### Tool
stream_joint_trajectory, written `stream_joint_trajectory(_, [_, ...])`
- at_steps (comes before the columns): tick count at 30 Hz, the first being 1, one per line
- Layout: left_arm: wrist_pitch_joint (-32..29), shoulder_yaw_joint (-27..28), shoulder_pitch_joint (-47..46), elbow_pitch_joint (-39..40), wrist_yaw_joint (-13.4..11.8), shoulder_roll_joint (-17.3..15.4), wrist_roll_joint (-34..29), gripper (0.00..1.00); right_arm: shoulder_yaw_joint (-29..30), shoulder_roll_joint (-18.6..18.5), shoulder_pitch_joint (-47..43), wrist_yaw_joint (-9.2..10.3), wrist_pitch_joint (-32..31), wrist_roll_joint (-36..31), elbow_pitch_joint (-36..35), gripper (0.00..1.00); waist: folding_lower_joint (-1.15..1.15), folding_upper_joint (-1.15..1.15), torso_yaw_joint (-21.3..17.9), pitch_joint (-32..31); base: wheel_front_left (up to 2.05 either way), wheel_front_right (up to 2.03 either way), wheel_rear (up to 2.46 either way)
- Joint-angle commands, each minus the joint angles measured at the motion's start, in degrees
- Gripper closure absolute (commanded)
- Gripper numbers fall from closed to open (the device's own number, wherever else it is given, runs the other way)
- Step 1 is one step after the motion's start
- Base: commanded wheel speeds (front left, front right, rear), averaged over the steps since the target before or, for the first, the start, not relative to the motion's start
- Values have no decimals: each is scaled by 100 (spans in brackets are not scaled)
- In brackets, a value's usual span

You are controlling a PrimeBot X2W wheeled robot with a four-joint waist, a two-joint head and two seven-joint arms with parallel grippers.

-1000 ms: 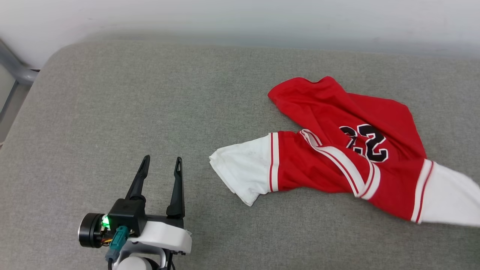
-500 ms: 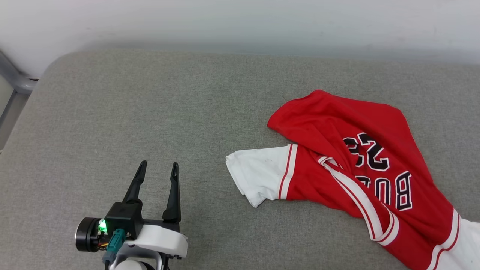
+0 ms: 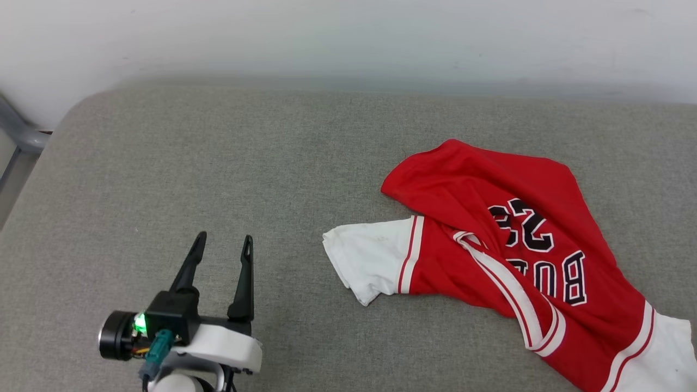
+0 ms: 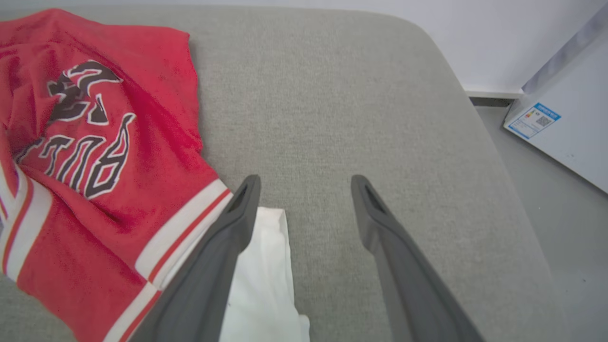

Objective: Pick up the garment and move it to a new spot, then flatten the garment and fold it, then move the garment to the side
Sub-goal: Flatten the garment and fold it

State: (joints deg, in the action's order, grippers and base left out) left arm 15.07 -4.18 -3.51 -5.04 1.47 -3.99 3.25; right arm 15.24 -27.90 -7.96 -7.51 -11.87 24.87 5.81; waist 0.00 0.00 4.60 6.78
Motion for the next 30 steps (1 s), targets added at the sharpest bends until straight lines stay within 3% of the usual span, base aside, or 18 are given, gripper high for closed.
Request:
stream_joint_trajectory(1, [14, 30, -139, 23, 58, -64, -18, 0, 4, 139, 114, 4, 198, -134, -128, 0, 0, 0, -21, -23, 0, 0, 0])
stream_joint_trajectory(9, [14, -86, -963, -122, 444, -500, 50, 0, -223, 807, 521, 5, 1191, -816, -747, 0, 0, 0, -106, -46, 0, 0, 0])
stream_joint_trajectory(17, [-328, -583, -2074, -497, 588, -1003, 364, 0, -695, 1291, 630, 5, 1612, -1125, -1056, 0, 0, 0, -241, 110, 0, 0, 0])
stream_joint_trajectory(23, [-1711, -1719, -3089, -655, 588, -1698, 1328, 0, -876, 1448, 771, 5, 1800, -1244, -1067, 0, 0, 0, -357, 327, 0, 0, 0])
stream_joint_trajectory(30, [-3673, -2969, -4027, -764, 590, -2274, 2872, 0, -1010, 1505, 992, 5, 1936, -1325, -956, 0, 0, 0, -494, 593, 0, 0, 0])
